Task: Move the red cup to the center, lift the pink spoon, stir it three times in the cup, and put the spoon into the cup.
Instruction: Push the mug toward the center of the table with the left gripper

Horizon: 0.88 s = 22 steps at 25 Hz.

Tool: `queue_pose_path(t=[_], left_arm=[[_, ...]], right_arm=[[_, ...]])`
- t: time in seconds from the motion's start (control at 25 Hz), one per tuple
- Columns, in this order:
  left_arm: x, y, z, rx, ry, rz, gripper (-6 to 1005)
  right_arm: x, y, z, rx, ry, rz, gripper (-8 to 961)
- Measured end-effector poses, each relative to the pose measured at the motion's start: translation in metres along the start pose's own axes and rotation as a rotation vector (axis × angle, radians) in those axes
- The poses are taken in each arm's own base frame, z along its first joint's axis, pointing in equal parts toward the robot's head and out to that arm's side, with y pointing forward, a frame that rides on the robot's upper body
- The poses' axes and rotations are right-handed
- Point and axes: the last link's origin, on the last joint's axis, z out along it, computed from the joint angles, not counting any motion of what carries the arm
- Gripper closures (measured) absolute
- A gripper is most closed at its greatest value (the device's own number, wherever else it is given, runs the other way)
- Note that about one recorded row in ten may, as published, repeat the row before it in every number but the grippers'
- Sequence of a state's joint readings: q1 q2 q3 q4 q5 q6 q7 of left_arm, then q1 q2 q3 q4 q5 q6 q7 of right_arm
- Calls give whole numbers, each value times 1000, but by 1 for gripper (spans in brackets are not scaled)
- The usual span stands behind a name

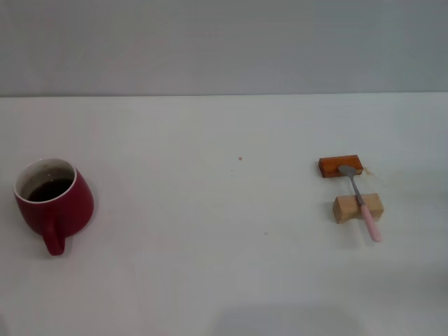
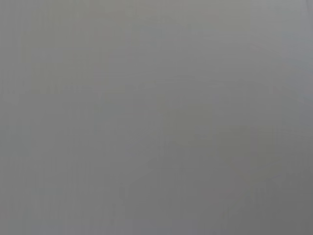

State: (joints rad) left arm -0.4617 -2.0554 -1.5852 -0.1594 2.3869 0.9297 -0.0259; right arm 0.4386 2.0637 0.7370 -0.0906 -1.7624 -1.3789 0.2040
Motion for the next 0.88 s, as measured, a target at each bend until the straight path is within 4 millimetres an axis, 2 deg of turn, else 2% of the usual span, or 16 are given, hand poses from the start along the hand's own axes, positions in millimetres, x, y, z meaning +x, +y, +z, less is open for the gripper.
queue_pose_path(t=[0.08, 0.4, 0.6, 0.88], left_arm=[[-6, -7, -4, 15, -24, 13, 189], [-19, -27, -21, 5, -64, 154, 400], [-27, -30, -32, -75, -84, 260, 631], [-33, -30, -44, -164, -78, 425, 871]], right_arm=[[0, 0, 0, 0, -1, -1, 173], [-2, -6, 1, 24, -6, -1, 173], [-1, -6, 3, 25, -1, 1, 173], [-1, -5, 4, 22, -2, 3, 174]])
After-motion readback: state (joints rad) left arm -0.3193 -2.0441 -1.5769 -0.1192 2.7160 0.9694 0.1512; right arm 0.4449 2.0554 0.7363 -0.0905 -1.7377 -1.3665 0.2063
